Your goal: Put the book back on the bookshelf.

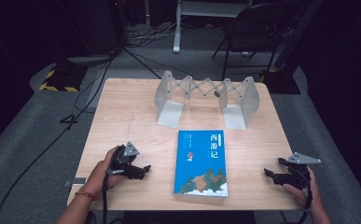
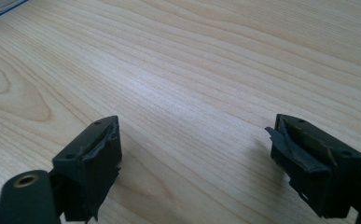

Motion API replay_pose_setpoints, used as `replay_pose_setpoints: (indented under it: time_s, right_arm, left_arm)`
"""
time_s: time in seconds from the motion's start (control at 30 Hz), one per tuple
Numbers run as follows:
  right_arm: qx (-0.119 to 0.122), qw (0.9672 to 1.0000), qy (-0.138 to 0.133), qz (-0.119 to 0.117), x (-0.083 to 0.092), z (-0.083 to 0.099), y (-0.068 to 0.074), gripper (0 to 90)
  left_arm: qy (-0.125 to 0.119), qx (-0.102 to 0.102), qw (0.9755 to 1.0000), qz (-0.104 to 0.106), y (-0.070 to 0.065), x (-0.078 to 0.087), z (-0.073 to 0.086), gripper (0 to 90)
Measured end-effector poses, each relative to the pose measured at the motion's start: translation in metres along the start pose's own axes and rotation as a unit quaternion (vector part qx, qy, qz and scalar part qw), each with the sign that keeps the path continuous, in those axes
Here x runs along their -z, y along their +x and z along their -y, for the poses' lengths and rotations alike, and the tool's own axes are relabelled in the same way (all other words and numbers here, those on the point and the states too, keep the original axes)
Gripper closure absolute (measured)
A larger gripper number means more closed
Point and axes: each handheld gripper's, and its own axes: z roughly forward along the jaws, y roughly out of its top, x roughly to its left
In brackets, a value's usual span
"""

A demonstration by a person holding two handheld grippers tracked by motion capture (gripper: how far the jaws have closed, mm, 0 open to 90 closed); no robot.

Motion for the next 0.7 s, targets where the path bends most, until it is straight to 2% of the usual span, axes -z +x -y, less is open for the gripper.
replay_pose_setpoints:
  time_s: [0.13,0.23,0.33,0.37,0.4,0.43,0.47,0.53,0.57,0.63,0.7]
  right_arm:
    - [0.004,1.0,0.0,-0.004,0.0,0.0,0.0,16.4]
    - [0.018,0.9997,0.0,-0.015,-0.001,-0.001,0.002,16.5]
    - [0.025,0.9995,0.004,-0.021,-0.001,-0.003,0.003,16.5]
    - [0.036,0.9992,0.005,-0.018,-0.002,-0.005,0.006,17.3]
    - [0.042,0.9989,0.007,-0.019,-0.003,-0.007,0.008,21.3]
    - [0.042,0.9986,0.007,-0.031,-0.005,-0.01,0.012,26.6]
    - [0.05,0.998,0.007,-0.037,-0.007,-0.012,0.016,26.9]
    - [0.09,0.994,0.014,-0.062,-0.015,-0.024,0.034,28.9]
    - [0.108,0.9909,0.017,-0.078,-0.018,-0.03,0.043,29.3]
    - [0.139,0.9854,0.019,-0.096,-0.023,-0.04,0.057,32.4]
    - [0.157,0.979,0.022,-0.129,-0.029,-0.053,0.07,33.9]
  left_arm:
    - [-0.001,-0.001,1.0,0.008,-0.003,0.001,0.002,6.1]
    - [0.001,-0.02,0.9996,0.022,-0.007,0.004,0.005,5.8]
    - [0.0,-0.027,0.9992,0.029,-0.013,0.006,0.007,6.1]
    - [0.001,-0.027,0.9991,0.031,-0.016,0.006,0.008,6.1]
    - [0.0,-0.038,0.9986,0.038,-0.018,0.007,0.008,6.1]
    - [0.001,-0.042,0.9982,0.043,-0.021,0.007,0.009,6.1]
    - [0.001,-0.047,0.9978,0.047,-0.026,0.008,0.01,6.1]
    - [0.001,-0.049,0.9976,0.049,-0.036,0.008,0.009,5.9]
    - [0.002,-0.052,0.9972,0.053,-0.041,0.008,0.009,5.5]
    - [0.002,-0.072,0.9948,0.072,-0.052,0.007,0.008,5.4]
    - [0.008,-0.086,0.993,0.081,-0.063,0.004,0.006,1.8]
